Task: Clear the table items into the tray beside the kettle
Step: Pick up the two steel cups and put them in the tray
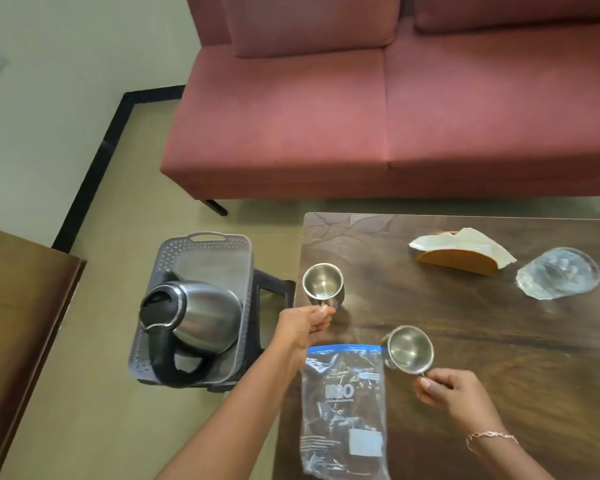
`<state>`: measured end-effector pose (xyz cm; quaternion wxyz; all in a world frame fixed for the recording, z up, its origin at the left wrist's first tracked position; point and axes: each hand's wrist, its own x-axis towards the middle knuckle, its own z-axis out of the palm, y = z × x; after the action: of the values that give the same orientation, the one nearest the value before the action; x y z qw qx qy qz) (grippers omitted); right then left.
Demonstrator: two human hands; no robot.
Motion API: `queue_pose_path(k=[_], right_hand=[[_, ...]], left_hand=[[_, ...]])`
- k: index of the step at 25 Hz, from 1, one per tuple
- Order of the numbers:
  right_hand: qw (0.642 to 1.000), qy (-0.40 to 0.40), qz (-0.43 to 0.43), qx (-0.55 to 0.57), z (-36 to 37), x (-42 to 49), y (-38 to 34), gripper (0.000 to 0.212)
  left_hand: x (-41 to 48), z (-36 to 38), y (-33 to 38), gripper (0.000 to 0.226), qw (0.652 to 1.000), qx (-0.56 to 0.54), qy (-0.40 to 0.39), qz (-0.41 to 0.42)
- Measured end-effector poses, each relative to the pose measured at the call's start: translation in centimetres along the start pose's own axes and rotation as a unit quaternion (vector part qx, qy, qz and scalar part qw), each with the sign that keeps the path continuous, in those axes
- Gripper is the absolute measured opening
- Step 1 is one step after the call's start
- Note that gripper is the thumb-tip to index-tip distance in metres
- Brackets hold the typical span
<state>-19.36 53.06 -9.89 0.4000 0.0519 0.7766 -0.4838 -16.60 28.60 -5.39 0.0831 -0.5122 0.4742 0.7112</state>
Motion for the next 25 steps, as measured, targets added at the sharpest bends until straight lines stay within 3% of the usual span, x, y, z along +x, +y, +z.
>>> queue_pose_path(k=[3,10,15,19,22,25], right_hand=[[0.998,0.000,-0.015,0.065,5.8,1.4,-4.3,0.021],[0.979,-0.056,-0.014,0.196,20.6,6.4,-14.9,0.027],[0.986,-0.079,-0.004,0.147,27.9,11.4,-18.9,0.008],[0.990,-0.079,0.028,0.114,32.6,14.8,-19.9,0.005],[0.994,-0.074,0.033,0.071,35.4,17.5,-19.9,0.020],[0.995,-0.065,0.047,0.054,38.1,20.0,-20.0,0.020]], left_hand=[[-1.4,-3.9,3.5,0.024,0.999,0.017,-0.012,0.028],[-0.3,-18.5,13.1,0.009,0.993,0.050,0.016,0.108],[6.0,-27.6,16.3,0.007,0.989,0.092,0.073,0.093],[12.2,-31.5,14.6,0.007,0.988,0.094,0.116,0.039],[16.1,-32.5,12.0,0.007,0.990,0.070,0.125,0.015],[19.6,-33.4,9.9,0.007,0.988,0.049,0.145,0.012]])
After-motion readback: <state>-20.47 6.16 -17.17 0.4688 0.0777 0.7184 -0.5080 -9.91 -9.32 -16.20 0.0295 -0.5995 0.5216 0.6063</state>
